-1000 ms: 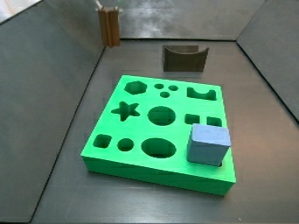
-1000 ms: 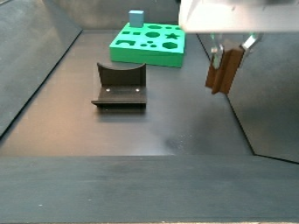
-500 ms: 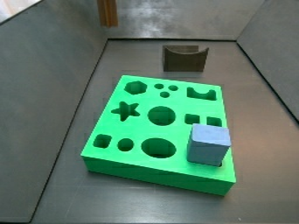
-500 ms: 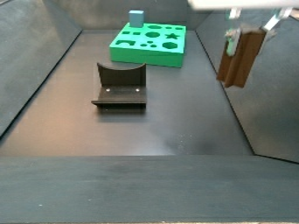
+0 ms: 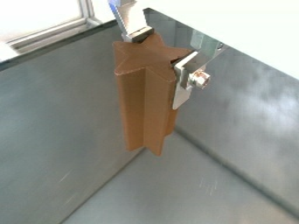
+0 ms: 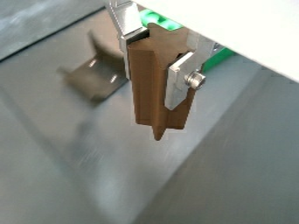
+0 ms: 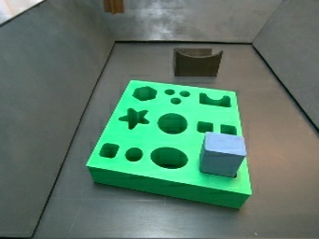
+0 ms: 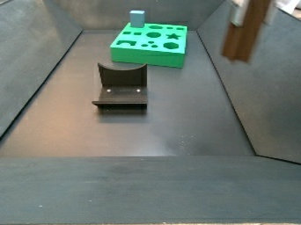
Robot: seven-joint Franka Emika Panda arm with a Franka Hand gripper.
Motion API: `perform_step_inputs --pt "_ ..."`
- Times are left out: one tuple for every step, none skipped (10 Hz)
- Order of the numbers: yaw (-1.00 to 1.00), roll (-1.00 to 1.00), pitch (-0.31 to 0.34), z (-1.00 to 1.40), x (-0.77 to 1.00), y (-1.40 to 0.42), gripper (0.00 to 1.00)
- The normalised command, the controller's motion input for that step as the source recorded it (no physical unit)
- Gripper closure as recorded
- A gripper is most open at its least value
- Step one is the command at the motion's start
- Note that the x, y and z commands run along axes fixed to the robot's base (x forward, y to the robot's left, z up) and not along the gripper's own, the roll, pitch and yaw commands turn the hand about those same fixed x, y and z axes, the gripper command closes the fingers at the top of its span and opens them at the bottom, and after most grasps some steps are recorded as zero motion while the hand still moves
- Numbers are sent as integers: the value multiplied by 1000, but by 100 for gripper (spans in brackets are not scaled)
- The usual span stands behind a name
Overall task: Pick up the star object. Move up. Move to above the board. Insert the star object.
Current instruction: Move to above the board.
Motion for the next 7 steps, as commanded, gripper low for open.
perform_step_inputs --pt "9 -128 126 299 325 -1000 100" --pt "0 -127 97 301 326 -1000 100" --pt "8 -77 76 299 327 -1000 100" --pt "7 -40 70 299 330 -1000 100" --pt "8 -27 72 300 335 -1000 100" --pt "9 -24 83 301 340 -1000 100" --pt "8 -7 104 301 350 -1000 100"
